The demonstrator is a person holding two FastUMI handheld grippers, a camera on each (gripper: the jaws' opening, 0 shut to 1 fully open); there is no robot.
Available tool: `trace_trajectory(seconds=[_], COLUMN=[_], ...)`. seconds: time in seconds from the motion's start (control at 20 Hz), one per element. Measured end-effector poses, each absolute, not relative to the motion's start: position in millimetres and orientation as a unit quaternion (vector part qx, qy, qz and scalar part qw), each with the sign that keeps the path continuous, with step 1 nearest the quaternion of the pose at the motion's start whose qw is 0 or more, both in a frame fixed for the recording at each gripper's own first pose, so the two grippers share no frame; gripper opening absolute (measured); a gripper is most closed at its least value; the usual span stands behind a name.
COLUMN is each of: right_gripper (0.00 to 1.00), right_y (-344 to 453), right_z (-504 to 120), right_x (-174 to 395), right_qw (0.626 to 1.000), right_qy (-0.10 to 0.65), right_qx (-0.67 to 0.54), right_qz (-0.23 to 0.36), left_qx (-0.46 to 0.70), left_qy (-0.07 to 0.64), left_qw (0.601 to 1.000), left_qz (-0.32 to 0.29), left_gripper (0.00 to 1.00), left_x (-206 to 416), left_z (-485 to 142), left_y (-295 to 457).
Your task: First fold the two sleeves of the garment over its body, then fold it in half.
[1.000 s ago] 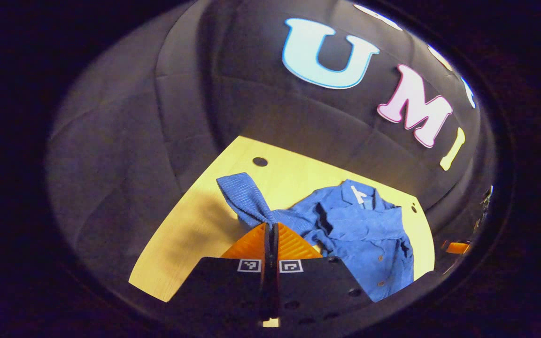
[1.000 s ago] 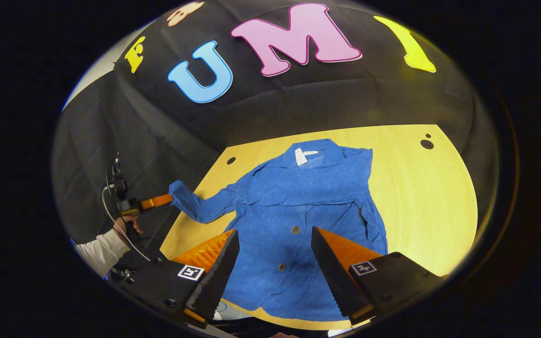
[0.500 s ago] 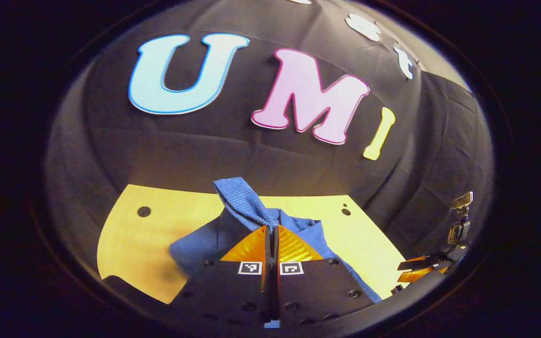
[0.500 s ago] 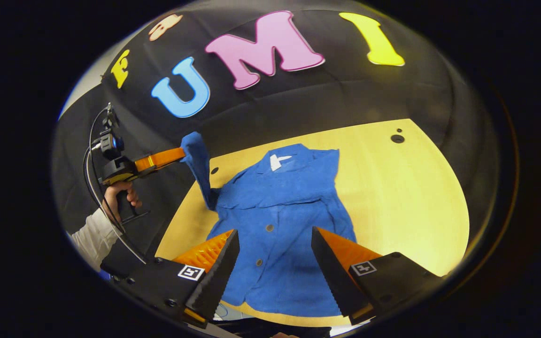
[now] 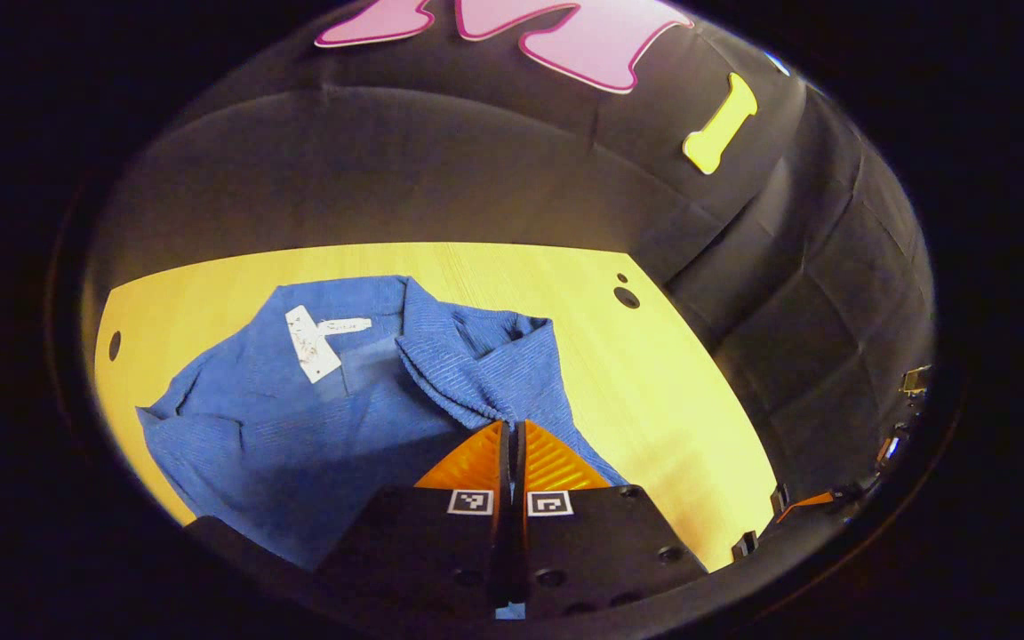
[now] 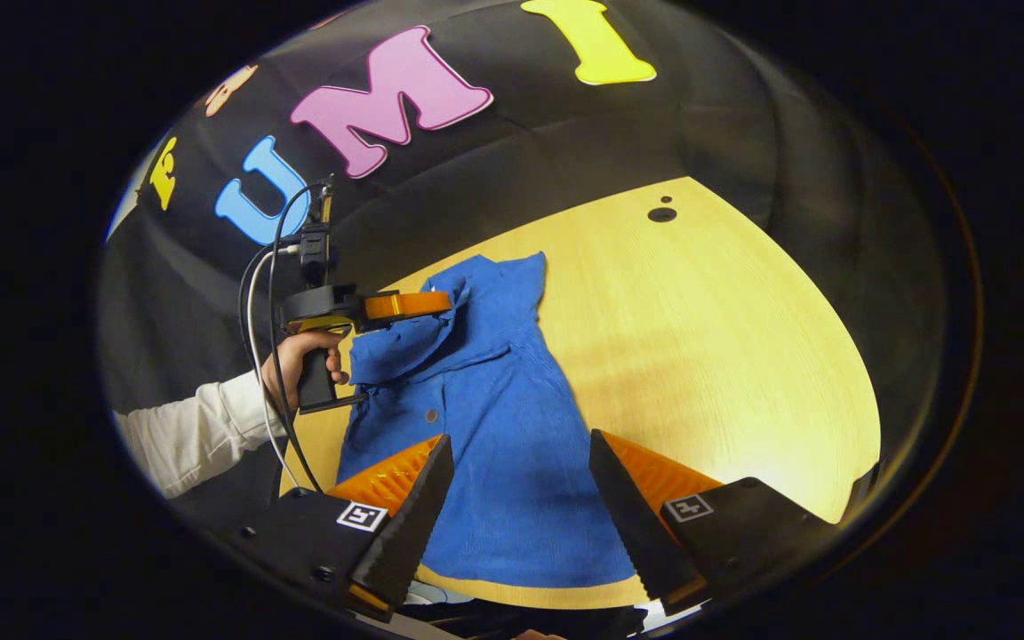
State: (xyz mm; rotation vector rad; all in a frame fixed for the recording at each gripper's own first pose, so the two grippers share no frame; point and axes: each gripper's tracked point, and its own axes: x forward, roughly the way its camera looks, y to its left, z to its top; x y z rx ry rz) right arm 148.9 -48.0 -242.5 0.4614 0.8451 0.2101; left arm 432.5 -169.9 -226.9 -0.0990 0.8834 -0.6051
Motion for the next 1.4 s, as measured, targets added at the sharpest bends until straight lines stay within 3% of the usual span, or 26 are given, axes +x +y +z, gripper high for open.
trace_trajectory(seconds=[0.15, 0.3, 0.45, 0.55, 0.7, 0.9, 0.95, 1.0, 1.15, 1.4], right_gripper=[0.97, 0.97, 0.97, 0.97, 0.97, 0.97, 0.97, 0.97, 0.98, 0.99], right_y=[-56.6, -61.8, -65.1, -67.5, -67.1, -58.9, -55.8, -53.4, -49.9, -43.3], right_z=[-261.0, -275.4, -278.9, -281.3, -291.4, -300.7, -301.4, -303.6, -319.0, -351.0], right_x=[158.0, 170.1, 180.0, 182.2, 179.3, 161.4, 155.4, 148.0, 118.7, 63.3], right_qw=[0.872, 0.865, 0.861, 0.858, 0.855, 0.854, 0.854, 0.854, 0.848, 0.823], right_qy=[0.421, 0.432, 0.432, 0.435, 0.448, 0.464, 0.467, 0.471, 0.497, 0.549], right_qx=[0.224, 0.226, 0.236, 0.241, 0.229, 0.193, 0.182, 0.171, 0.133, 0.110], right_qz=[0.110, 0.120, 0.129, 0.130, 0.130, 0.137, 0.140, 0.139, 0.131, 0.097], left_qx=[-0.025, -0.074, -0.078, -0.081, -0.070, -0.061, -0.066, -0.067, -0.038, -0.029], left_qy=[0.453, 0.438, 0.426, 0.430, 0.430, 0.446, 0.457, 0.469, 0.512, 0.574], left_qw=[0.844, 0.823, 0.826, 0.826, 0.846, 0.876, 0.876, 0.873, 0.857, 0.818], left_qz=[-0.287, -0.353, -0.360, -0.354, -0.308, -0.171, -0.141, -0.115, -0.043, 0.005], left_gripper=[0.00, 0.04, 0.34, 0.75, 0.78, 0.85, 0.81, 0.85, 0.85, 0.86], left_x=[430.7, 424.6, 419.7, 405.8, 374.8, 304.2, 277.5, 250.3, 178.4, 84.9], left_z=[-255.0, -247.8, -232.1, -223.1, -202.7, -200.9, -204.9, -211.9, -242.6, -287.5], left_y=[-186.5, -222.2, -234.2, -230.1, -189.2, -81.1, -56.1, -32.3, 31.1, 87.3])
